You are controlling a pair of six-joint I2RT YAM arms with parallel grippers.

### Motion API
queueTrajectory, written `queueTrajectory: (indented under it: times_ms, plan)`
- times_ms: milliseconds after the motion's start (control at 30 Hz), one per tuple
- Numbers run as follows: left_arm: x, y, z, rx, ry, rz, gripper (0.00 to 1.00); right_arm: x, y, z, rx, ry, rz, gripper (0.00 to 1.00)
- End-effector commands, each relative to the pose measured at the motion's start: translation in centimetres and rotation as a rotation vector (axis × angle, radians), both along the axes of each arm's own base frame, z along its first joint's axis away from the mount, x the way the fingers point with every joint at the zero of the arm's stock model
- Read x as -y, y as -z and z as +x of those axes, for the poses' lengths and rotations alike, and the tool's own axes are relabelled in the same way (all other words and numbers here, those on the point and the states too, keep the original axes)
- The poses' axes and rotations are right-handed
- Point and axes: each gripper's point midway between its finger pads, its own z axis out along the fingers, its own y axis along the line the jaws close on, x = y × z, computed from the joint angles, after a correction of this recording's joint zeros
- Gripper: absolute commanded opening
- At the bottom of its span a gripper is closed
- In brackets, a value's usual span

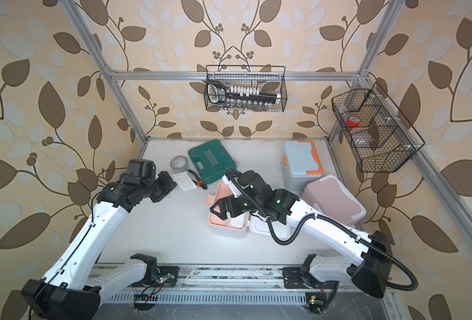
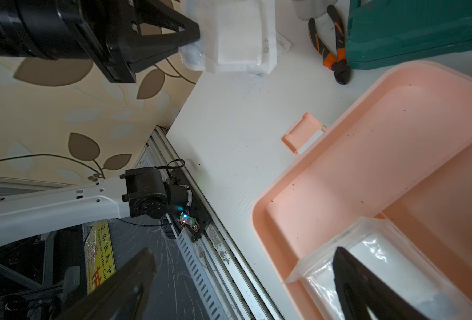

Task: Open first aid kits and take out gauze
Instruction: Place the gauze at the center of the board.

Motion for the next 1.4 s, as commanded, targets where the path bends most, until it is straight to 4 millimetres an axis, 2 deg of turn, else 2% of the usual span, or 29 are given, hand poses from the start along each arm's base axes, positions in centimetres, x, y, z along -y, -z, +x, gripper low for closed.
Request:
queueTrajectory:
  times_ms: [0, 200, 367, 500, 667, 833, 1100, 1267, 1367]
  plan:
    - [-3.2, 0.9, -2.0, -0.092, -0.129, 0.060, 0.00, -0.2, -0.6, 0.3, 0.023, 0.013, -0.011, 1.00]
    - [-8.5, 1.9, -4.1, -0.164, -0.369, 0.156, 0.00, -0.2, 0.2, 0.2, 0.008, 0.007, -0.027, 1.00]
    - [-14.0, 2.1, -6.5, -0.195, -0.597, 0.260, 0.00, -0.5, 0.7, 0.1, -0.003, -0.010, -0.035, 1.00]
    - [-16.7, 2.3, -7.1, -0.213, -0.702, 0.282, 0.00, -0.6, 0.7, 0.0, -0.003, -0.022, -0.038, 0.99]
    - [-19.6, 4.1, -7.3, -0.276, -0.810, 0.316, 0.00, -0.8, 1.0, 0.1, -0.013, -0.034, -0.061, 0.99]
    - [-21.3, 6.7, -6.9, -0.338, -0.846, 0.316, 0.00, -0.9, 1.1, 0.3, -0.017, -0.033, -0.080, 1.00]
    - [-21.9, 10.4, -5.5, -0.406, -0.872, 0.273, 0.00, -1.4, 1.5, 0.1, -0.035, -0.035, -0.085, 0.99]
    - [-22.3, 12.4, -4.1, -0.448, -0.863, 0.249, 0.00, -1.4, 1.7, 0.1, -0.036, -0.034, -0.093, 0.99]
    - [-22.5, 13.1, -3.9, -0.481, -0.867, 0.250, 0.00, -1.3, 1.7, 0.2, -0.035, -0.032, -0.101, 1.00]
